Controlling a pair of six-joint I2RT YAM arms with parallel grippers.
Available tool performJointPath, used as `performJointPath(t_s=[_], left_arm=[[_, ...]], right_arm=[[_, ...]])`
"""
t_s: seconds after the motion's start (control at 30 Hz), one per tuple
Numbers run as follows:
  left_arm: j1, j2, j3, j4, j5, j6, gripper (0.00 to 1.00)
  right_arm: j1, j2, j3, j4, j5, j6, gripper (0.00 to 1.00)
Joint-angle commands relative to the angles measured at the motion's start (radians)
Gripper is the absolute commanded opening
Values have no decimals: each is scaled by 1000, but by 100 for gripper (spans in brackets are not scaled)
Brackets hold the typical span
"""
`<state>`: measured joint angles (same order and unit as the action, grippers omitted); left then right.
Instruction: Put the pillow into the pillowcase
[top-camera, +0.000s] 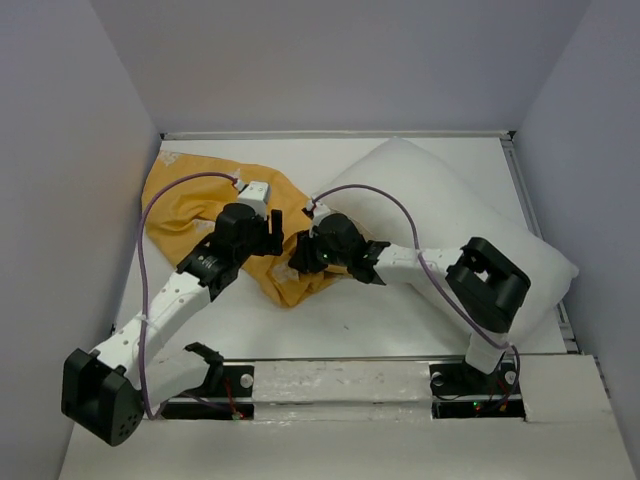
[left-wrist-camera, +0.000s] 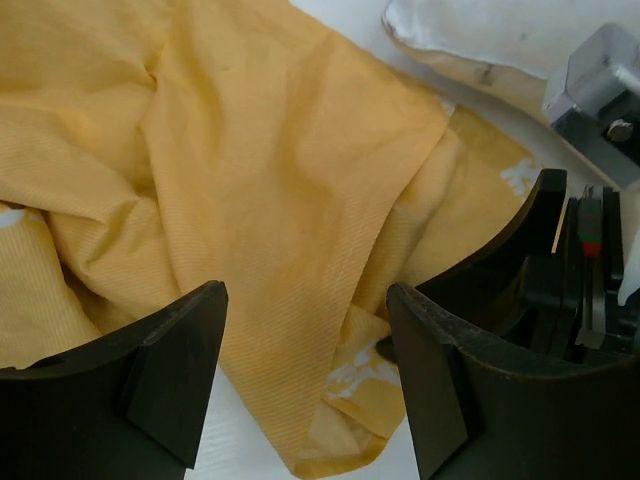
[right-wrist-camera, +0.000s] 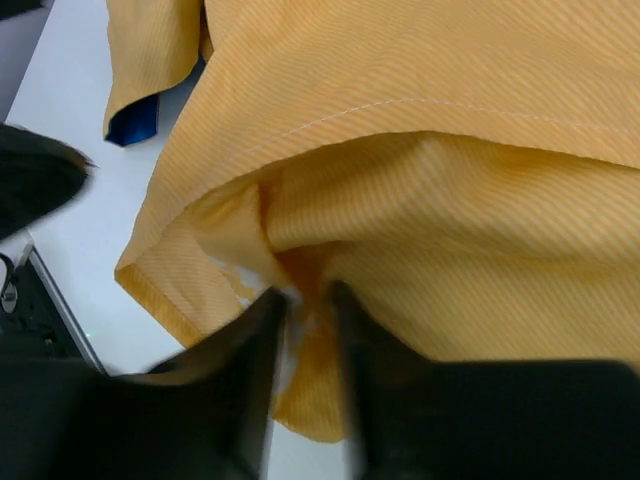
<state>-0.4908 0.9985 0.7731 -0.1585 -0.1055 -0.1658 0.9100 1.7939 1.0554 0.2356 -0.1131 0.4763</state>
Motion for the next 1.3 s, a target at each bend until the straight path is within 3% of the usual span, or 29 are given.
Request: performJointPath(t_s=[0.0,0.13,0.27,0.47,0.67,0.9,0.97,1.07,1.27], left_arm=[[-22,75,46,0,-53,31,75],[-66,152,107,0,-42,54,71],[-149,242,167,8,-132,89,68],[-195,354,202,42,-212,121,64],[-218,417,230,27,-169,160,61],[-224,440,213,36,-183,160,51],[-226,440,215,31,-168,160,51],[-226,422,201,31,-142,160,59],[-227,445,198,30,-111,160,62]], right_arm=[[7,30,22,108,39,19,11],[7,-37,-160,214,38,57,0],[7,-77,-248,258,50,77,0],[7,-80,-308,301,23,99,0],[7,-114,-353,326,21,111,0],[7,-134,-359,312,24,108,0],[7,-136,-362,311,29,108,0],[7,-140,-371,311,35,110,0],[7,-151,-370,300,39,108,0]])
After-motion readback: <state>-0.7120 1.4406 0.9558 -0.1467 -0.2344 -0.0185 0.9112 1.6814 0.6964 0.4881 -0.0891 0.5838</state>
